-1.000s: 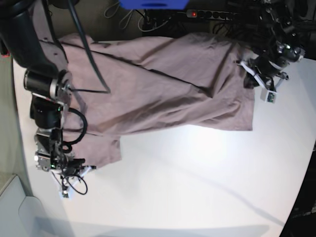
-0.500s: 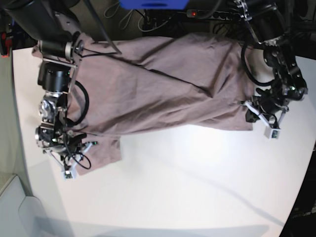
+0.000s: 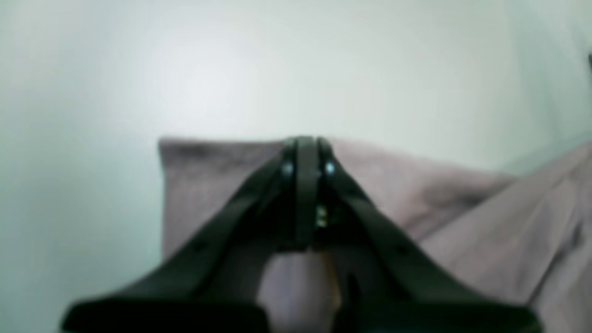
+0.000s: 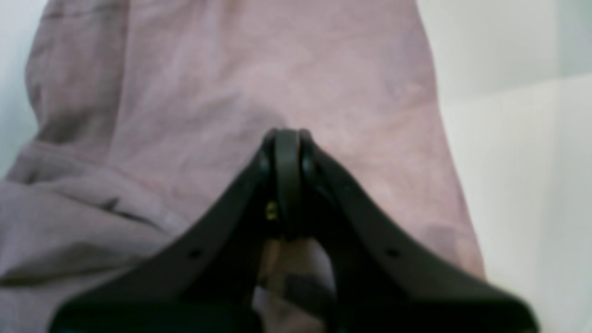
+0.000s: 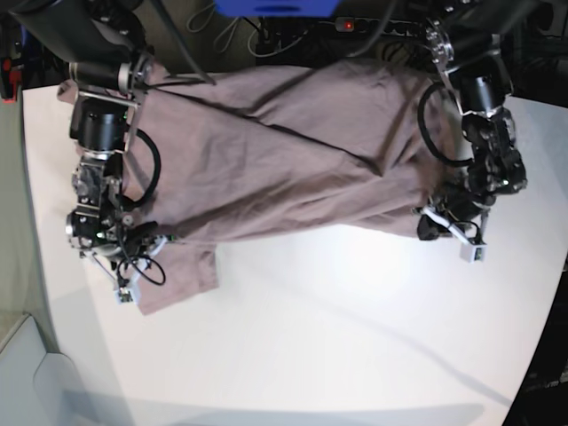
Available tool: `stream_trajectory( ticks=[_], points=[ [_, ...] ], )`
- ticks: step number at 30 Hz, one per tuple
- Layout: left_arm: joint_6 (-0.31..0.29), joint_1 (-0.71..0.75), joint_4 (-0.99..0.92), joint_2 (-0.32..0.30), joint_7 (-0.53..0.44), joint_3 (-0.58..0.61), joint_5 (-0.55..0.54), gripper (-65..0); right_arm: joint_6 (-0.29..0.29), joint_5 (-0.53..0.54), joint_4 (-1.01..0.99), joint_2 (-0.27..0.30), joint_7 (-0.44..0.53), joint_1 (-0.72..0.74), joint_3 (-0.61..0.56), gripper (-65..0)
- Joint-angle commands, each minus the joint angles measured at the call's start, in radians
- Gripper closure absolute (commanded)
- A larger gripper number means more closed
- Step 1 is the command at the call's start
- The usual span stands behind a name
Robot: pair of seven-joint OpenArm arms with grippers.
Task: Layout the t-shirt on the table in an organized manner, then fold the t-shirt properly
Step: 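Grasp the shirt with both grippers and drag it to straighten the body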
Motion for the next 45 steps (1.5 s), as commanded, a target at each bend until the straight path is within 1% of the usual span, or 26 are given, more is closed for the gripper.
stream_trajectory(
  ticks=[1,3,7,10,12,14,17,19,23,25,27,31,33,36,40,42,45],
  points=[
    [0.004,0.001,-0.027,-0.006,0.027,0.001,0.061,-0.1,0.009,0.007,0.018,0.008,0.022,0.029,0.0,0.0],
    [0.003,0.002,-0.077,-0.012,-0.016,-0.003,0.092,-0.1,0.009,0.007,0.018,0.01,0.024,0.024,0.0,0.0],
    [-0.003,0.005,-0.168,-0.077,-0.088,-0.005,0.103,-0.1,0.009,0.007,0.018,0.027,0.024,0.022,0.0,0.0],
    [-0.006,0.005,-0.199,-0.123,-0.108,-0.005,0.101,-0.1,0.009,0.007,0.018,0.031,0.025,0.021,0.0,0.0],
    [-0.006,0.007,-0.202,-0.14,-0.114,-0.006,0.101,-0.1,0.009,0.007,0.017,0.047,0.025,0.021,0.0,0.0],
    [-0.008,0.007,-0.202,-0.155,-0.114,-0.006,0.101,-0.1,0.009,0.007,0.008,0.048,0.025,0.019,0.0,0.0],
    [-0.008,0.007,-0.199,-0.158,-0.111,-0.006,0.101,-0.1,0.009,0.007,-0.052,0.054,0.028,0.029,0.0,0.0],
    [-0.008,0.013,-0.191,-0.155,-0.106,-0.006,0.101,-0.1,0.009,0.005,-0.08,0.071,0.028,0.029,0.0,0.0],
    [-0.008,0.025,-0.189,-0.15,-0.105,-0.006,0.1,-0.1,0.009,0.005,-0.086,0.079,0.034,0.029,0.0,0.0],
    [-0.008,0.036,-0.189,-0.149,-0.105,-0.006,0.072,-0.1,0.009,0.005,-0.081,0.081,0.053,0.033,0.0,0.0],
    [-0.008,0.039,-0.189,-0.152,-0.103,-0.006,0.018,-0.1,0.009,0.005,-0.048,0.081,0.047,0.05,0.002,0.0],
    [-0.008,0.065,-0.189,-0.158,-0.102,-0.005,-0.038,-0.1,0.009,0.005,0.113,0.068,0.036,0.045,0.0,0.0],
    [-0.008,0.065,-0.189,-0.16,-0.102,-0.003,-0.04,-0.1,0.009,0.005,0.173,0.047,0.024,0.033,-0.033,0.0],
    [-0.008,0.065,-0.189,-0.16,-0.102,-0.003,-0.041,-0.1,0.009,0.007,0.218,0.039,-0.01,0.022,-0.135,0.0],
    [-0.008,0.065,-0.188,-0.156,-0.102,-0.003,-0.046,-0.1,0.009,0.007,0.212,0.012,-0.022,-0.007,-0.264,0.0],
    [-0.008,0.065,-0.188,-0.155,-0.099,-0.002,-0.046,-0.1,0.009,0.007,0.193,-0.004,-0.019,-0.016,-0.297,0.0],
    [-0.008,0.061,-0.185,-0.152,-0.066,-0.003,-0.046,-0.1,0.009,0.007,0.115,-0.012,-0.013,-0.005,-0.32,0.0]
  ],
)
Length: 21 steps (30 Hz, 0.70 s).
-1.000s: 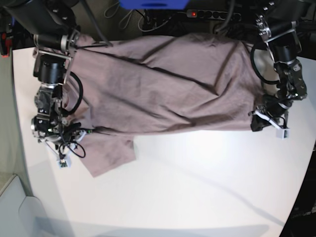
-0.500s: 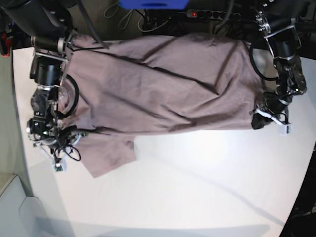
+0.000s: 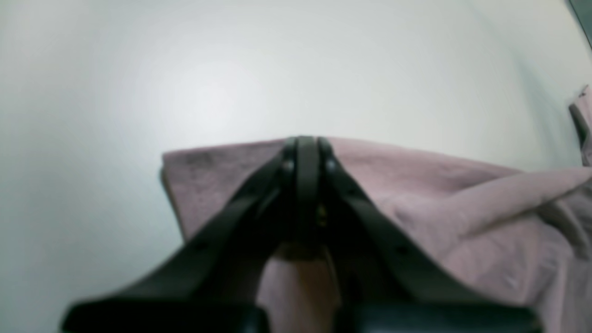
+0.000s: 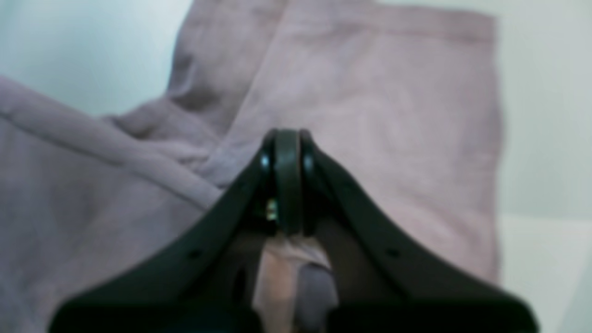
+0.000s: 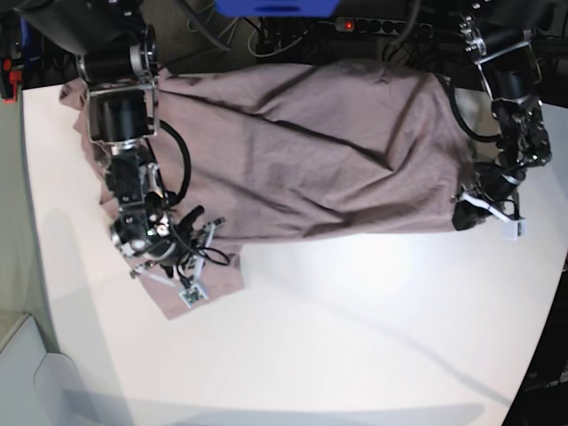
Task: Layout the t-shirt on the table in an organized manner, then fold the t-shirt properly
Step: 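Grasp the shirt with both grippers and drag it to straighten the body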
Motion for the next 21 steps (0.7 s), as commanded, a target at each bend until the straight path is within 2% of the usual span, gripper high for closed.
stream_trajectory(
  ticks=[1,7,13,19,21],
  points=[
    [0.04,0.015,0.007,-0.002,0.124,0.005,0.092,-0.1,-0.002,0.003,-0.019,0.008,0.019,0.05,0.002,0.0],
    [0.046,0.061,0.161,0.022,0.125,0.009,0.097,-0.1,-0.002,0.001,-0.292,0.02,0.12,0.147,0.007,0.0],
    [0.051,0.052,0.19,0.024,0.168,0.006,0.099,-0.1,-0.007,0.001,-0.531,0.047,0.263,0.253,0.007,0.0],
    [0.051,0.009,0.18,0.024,0.164,0.006,0.099,-0.1,-0.01,0.001,-0.616,0.061,0.382,0.328,0.007,0.0],
    [0.051,-0.009,0.18,0.024,0.162,0.005,0.099,-0.1,-0.054,0.001,-0.628,0.061,0.414,0.351,0.004,0.0]
  ],
)
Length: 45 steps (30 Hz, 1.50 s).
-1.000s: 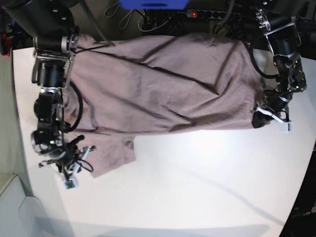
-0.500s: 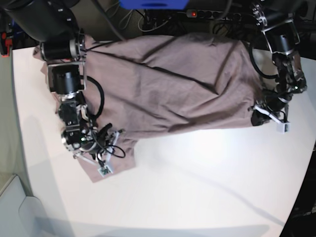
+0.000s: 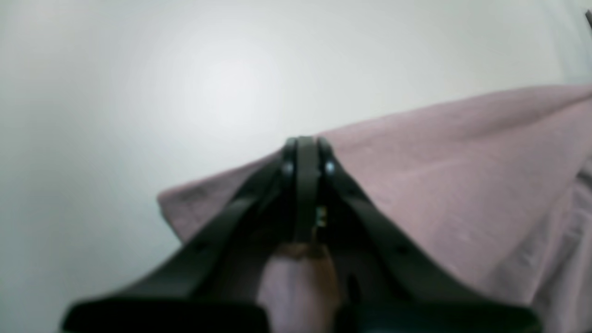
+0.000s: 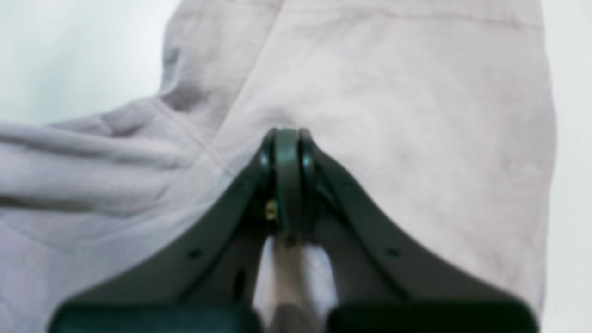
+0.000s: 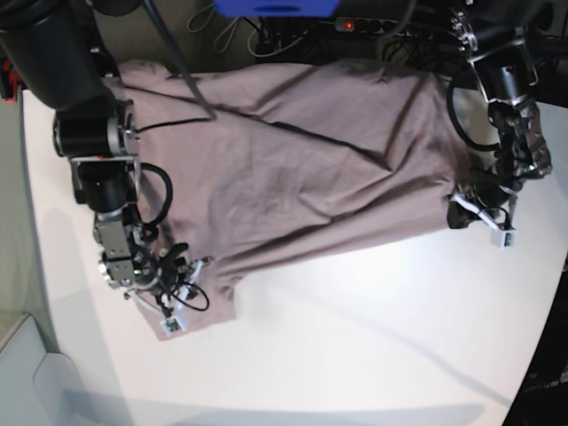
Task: Layout the t-shirt on the table in an organized manner, then fold the t-shirt properly
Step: 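Grasp the shirt with both grippers and drag it to straighten the body, then regrasp the shirt edges with both grippers and pull them apart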
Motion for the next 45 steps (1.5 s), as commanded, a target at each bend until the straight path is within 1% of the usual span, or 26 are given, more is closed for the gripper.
stream_trajectory(
  ticks=[1,3,9,11,15,18,20,23,25,27,29,31,34,36,39,41,45],
  points=[
    [0.015,-0.024,0.007,-0.012,0.009,-0.001,0.011,-0.1,-0.051,-0.003,0.011,0.013,0.02,0.039,0.002,0.0],
    [0.015,-0.043,0.007,-0.012,0.009,-0.001,0.011,-0.1,-0.111,-0.003,0.011,0.024,0.036,0.051,0.005,0.0],
    [0.015,-0.07,0.028,-0.019,0.011,-0.001,0.005,-0.1,-0.18,0.0,0.015,0.042,0.05,0.062,0.007,0.0],
    [0.011,-0.07,0.085,-0.016,0.015,-0.003,0.003,-0.1,-0.189,0.0,0.02,0.044,0.051,0.065,0.007,0.0],
    [0.005,-0.064,0.26,-0.001,0.029,-0.003,0.003,-0.1,-0.188,0.0,0.114,0.054,0.042,0.033,0.009,0.0],
    [0.003,-0.064,0.401,0.019,0.124,-0.004,-0.026,-0.1,-0.188,0.0,0.206,0.056,0.033,-0.003,0.009,0.0],
    [0.005,-0.056,0.487,0.022,0.198,-0.004,-0.063,-0.1,-0.188,0.0,0.279,0.056,-0.023,-0.032,0.007,0.0],
    [0.015,-0.014,0.588,0.025,0.299,-0.003,-0.092,-0.1,-0.179,0.0,0.396,0.056,-0.115,-0.081,0.007,0.0],
    [0.017,0.022,0.636,0.047,0.371,-0.004,-0.086,-0.1,-0.126,0.0,0.482,0.053,-0.187,-0.121,0.009,0.0],
    [0.017,0.075,0.667,0.059,0.426,-0.036,-0.086,-0.1,-0.096,0.0,0.562,0.051,-0.254,-0.168,0.009,0.0],
    [0.017,0.131,0.69,0.086,0.457,-0.073,-0.089,-0.1,-0.074,0.0,0.635,0.05,-0.32,-0.208,0.009,0.0],
    [0.017,0.18,0.705,0.114,0.468,-0.101,-0.086,-0.1,-0.042,0.0,0.698,0.048,-0.375,-0.248,0.007,0.0],
    [0.017,0.24,0.69,0.126,0.463,-0.099,-0.084,-0.1,0.004,0.0,0.744,0.04,-0.403,-0.291,0.007,0.0],
    [0.015,0.241,0.625,0.128,0.449,-0.098,-0.074,-0.1,0.009,0.0,0.744,0.04,-0.403,-0.302,0.007,0.0],
    [0.015,0.238,0.501,0.128,0.333,-0.07,-0.04,-0.1,0.009,0.0,0.746,0.04,-0.405,-0.32,0.007,0.0],
    [0.015,0.22,0.42,0.122,0.267,-0.026,-0.018,-0.1,0.009,0.0,0.746,0.04,-0.406,-0.32,0.007,0.0],
    [0.015,0.152,0.236,0.116,0.189,0.011,0.037,-0.1,0.009,0.0,0.746,0.044,-0.409,-0.32,0.007,0.0]
  ],
)
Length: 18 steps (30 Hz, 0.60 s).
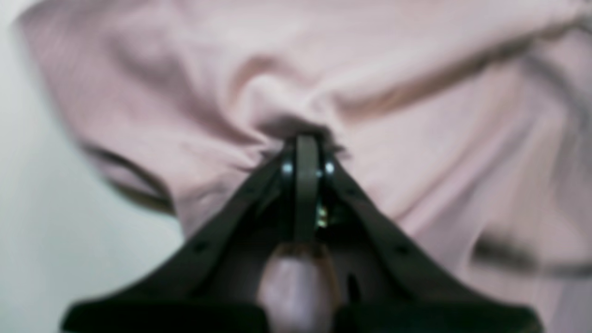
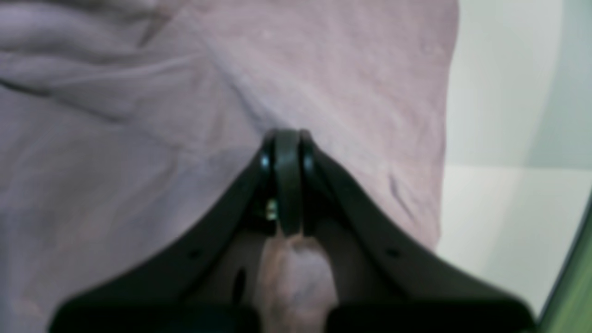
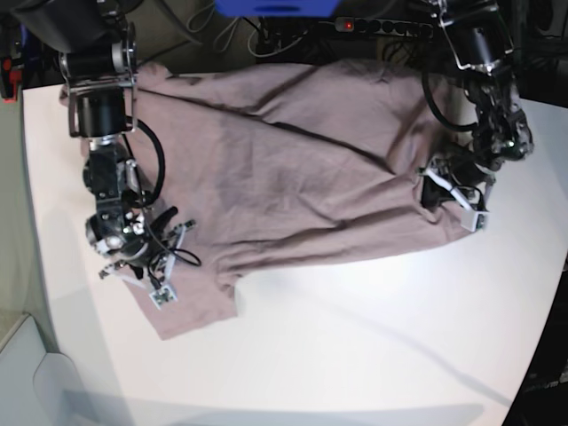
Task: Layout the t-shirt on the table in an organized manner, then fold the t-shirt properly
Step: 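Regrasp the shirt edges with both grippers and pull them apart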
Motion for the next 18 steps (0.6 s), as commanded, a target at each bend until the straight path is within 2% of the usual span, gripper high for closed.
stream_trajectory(
  ticks=[1,4,10,18],
  points=[
    [0.015,-0.011,-0.039,-0.006,0.043,-0.002,0.08,-0.1,0.002,0.005,0.02,0.011,0.018,0.03,0.004,0.0],
    [0.012,-0.074,-0.13,-0.042,-0.008,0.003,0.139,-0.1,0.002,0.005,0.02,0.033,0.018,0.032,0.004,0.0],
    [0.01,-0.238,-0.295,-0.108,-0.083,0.004,0.189,-0.1,0.002,0.003,0.02,0.056,0.018,0.036,0.004,0.0],
    [0.005,-0.395,-0.433,-0.129,-0.172,0.006,0.268,-0.1,0.002,0.003,0.02,0.089,0.018,0.032,0.005,0.0]
  ],
)
